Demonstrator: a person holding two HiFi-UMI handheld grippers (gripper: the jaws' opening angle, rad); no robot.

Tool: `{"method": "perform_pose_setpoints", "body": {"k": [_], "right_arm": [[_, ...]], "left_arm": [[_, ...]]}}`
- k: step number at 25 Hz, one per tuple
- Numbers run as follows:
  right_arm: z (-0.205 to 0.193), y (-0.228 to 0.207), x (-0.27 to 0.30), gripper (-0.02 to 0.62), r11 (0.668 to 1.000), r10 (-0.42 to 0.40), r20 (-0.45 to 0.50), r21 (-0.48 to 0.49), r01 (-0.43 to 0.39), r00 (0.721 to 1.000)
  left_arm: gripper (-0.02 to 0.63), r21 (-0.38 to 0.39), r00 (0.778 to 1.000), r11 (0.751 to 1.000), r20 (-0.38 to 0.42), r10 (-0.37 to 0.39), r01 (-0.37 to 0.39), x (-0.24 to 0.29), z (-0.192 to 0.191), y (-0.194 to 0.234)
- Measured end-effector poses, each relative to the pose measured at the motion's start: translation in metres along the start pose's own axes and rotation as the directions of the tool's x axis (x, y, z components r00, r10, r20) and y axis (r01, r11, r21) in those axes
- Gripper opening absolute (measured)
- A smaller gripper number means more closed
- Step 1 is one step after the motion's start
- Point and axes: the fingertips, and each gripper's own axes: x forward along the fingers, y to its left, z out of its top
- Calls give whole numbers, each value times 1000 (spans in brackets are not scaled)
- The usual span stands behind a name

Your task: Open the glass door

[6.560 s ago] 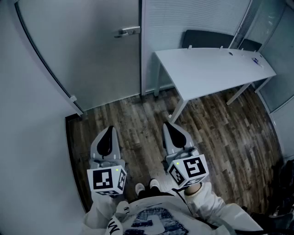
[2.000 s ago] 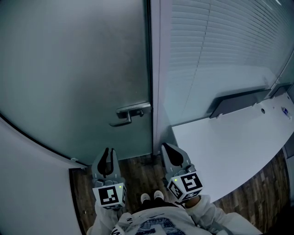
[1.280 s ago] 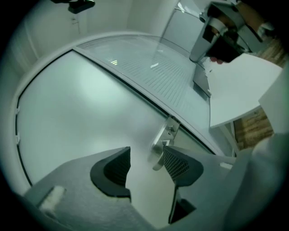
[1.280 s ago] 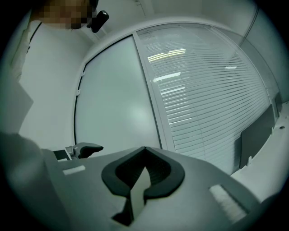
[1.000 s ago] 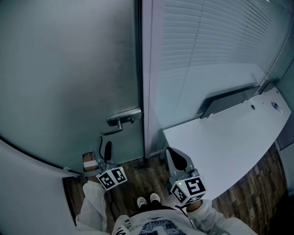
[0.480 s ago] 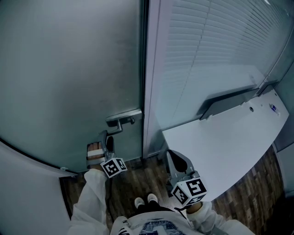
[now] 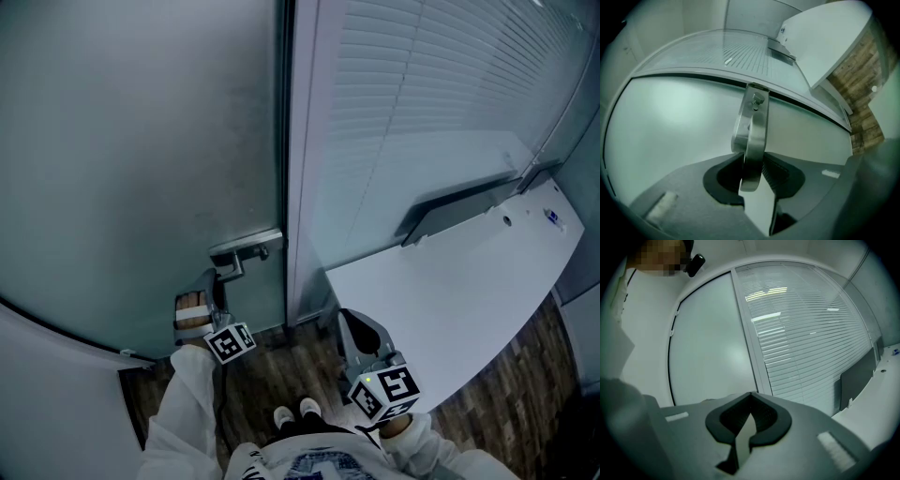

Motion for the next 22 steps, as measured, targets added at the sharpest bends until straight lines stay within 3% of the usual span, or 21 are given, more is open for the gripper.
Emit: {"method": "perform_pose_setpoints", "body": {"k": [5, 14, 18, 22], "right_arm": [[-3, -1, -1, 3, 1000, -2, -5, 5, 2, 1000], [-3, 4, 4, 3, 1000, 9, -21, 12, -9, 1000], [-14, 4, 8, 3, 1000, 18, -35, 12, -18, 999], [-14, 3, 7, 3, 1000, 20, -44, 7, -20, 999]], "left_arm": [[114, 5, 1000, 1000, -9, 16, -16, -1, 0, 0], [117, -154, 998, 988, -55, 19, -27, 1, -4, 4], [112, -282, 998, 959, -68, 14, -33, 8, -6, -12], [106, -418, 998, 908, -69, 2, -31, 10, -7, -21]]}}
